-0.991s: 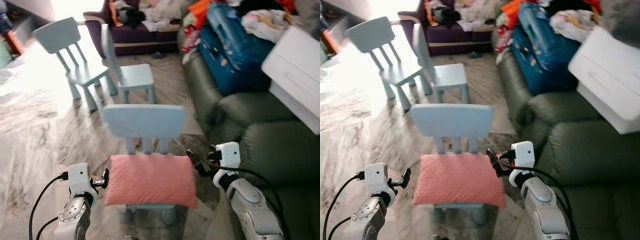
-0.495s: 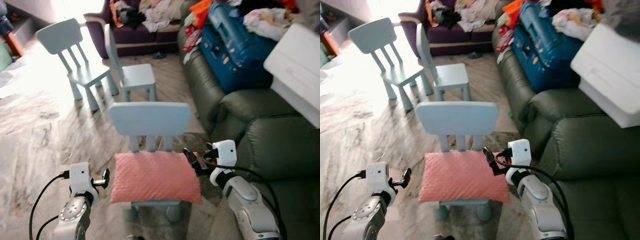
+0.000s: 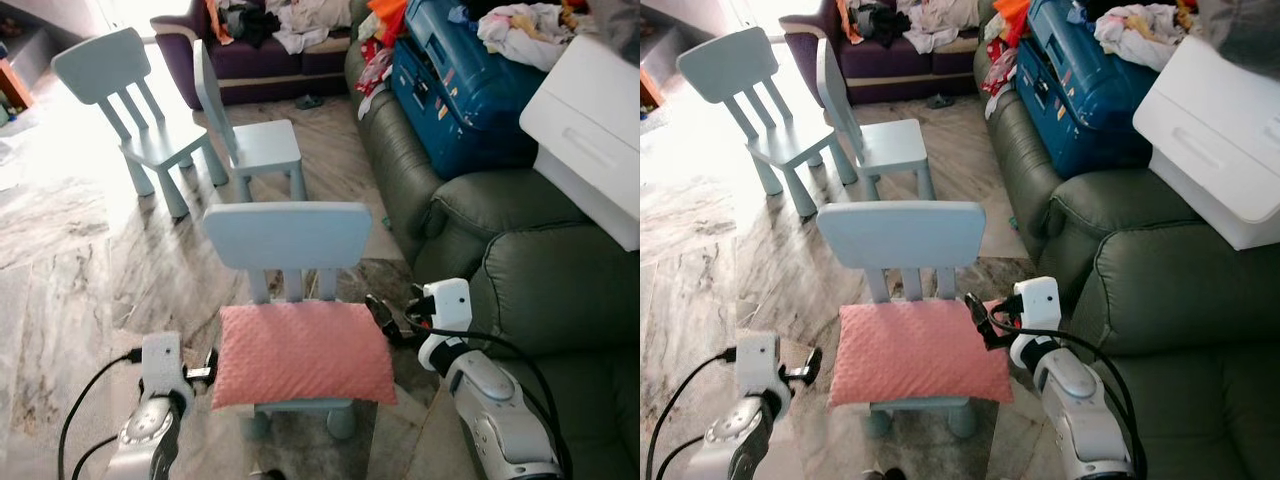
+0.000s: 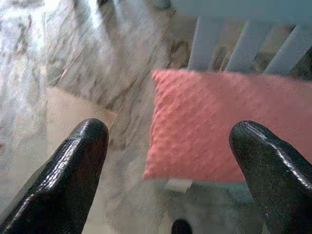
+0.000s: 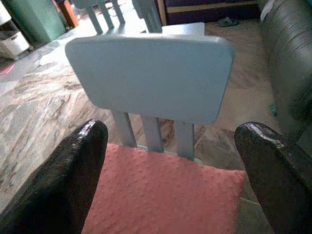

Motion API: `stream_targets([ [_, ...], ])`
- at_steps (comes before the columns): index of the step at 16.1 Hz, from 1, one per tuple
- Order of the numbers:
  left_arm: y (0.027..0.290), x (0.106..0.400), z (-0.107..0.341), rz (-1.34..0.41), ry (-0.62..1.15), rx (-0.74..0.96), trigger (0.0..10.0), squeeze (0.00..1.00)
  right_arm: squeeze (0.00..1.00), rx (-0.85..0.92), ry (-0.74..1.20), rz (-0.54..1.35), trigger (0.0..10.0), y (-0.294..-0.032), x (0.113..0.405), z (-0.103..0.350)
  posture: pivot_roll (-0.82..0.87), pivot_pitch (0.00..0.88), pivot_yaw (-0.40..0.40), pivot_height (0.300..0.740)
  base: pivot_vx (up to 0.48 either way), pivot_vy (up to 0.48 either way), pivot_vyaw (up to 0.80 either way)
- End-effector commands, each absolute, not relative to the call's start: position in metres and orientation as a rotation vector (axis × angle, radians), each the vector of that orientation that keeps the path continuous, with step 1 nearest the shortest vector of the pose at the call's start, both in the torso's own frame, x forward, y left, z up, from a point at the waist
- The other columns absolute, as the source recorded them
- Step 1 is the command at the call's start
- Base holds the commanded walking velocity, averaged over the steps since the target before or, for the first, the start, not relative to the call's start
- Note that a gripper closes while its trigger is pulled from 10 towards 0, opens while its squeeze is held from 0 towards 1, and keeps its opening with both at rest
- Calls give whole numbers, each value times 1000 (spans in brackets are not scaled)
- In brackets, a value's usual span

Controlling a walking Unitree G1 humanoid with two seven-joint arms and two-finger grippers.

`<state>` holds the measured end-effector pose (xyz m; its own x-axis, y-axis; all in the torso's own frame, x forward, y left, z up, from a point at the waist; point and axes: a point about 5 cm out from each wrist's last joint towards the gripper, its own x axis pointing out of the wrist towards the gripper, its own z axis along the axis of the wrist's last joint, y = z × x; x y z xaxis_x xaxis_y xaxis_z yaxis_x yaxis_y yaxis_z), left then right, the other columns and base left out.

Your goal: Move the pillow to the sofa

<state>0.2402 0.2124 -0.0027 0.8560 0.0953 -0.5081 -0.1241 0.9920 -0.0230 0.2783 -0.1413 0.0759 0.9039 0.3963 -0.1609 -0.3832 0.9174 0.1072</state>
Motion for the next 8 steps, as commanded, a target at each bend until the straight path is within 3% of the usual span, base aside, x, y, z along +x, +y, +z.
stream_targets([
  [1,219,231,-9,120,565,-34,10000,0,0,69,221,410,10000,-143,271,67,-53,114,36,740,0,0,0],
  [8,217,211,-18,18,606,-26,10000,0,0,62,293,394,10000,-154,253,52,-50,133,33,740,0,0,0],
])
